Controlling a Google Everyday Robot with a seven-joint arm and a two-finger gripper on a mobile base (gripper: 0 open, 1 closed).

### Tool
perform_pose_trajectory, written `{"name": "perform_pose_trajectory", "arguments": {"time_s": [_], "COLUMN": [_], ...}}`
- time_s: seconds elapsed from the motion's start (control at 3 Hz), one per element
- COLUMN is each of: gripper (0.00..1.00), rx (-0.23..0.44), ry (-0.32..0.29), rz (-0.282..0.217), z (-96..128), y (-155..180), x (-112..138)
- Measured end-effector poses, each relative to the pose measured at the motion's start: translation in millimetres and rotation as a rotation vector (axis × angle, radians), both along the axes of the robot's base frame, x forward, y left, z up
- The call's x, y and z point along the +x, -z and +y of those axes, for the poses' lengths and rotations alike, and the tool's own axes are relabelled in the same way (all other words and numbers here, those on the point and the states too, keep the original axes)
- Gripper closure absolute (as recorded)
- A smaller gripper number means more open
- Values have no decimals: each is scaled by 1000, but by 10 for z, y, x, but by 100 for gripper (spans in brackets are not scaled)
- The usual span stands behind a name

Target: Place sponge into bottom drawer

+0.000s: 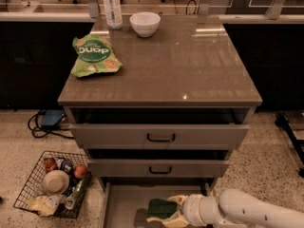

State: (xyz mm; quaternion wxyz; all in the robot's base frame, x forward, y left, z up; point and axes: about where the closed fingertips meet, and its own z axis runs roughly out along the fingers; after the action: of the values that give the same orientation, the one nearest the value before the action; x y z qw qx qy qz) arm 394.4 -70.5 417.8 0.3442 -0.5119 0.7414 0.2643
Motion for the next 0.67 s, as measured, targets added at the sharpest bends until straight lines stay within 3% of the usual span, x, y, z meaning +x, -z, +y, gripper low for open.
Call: {"name": "perform_pose_trajectory", "arguments": {"time_s": [0.67], "gripper": [100], "rx": [7], "ry": [-3], "rz": [127], "z": [655], "y": [1272], "x": [-29]}}
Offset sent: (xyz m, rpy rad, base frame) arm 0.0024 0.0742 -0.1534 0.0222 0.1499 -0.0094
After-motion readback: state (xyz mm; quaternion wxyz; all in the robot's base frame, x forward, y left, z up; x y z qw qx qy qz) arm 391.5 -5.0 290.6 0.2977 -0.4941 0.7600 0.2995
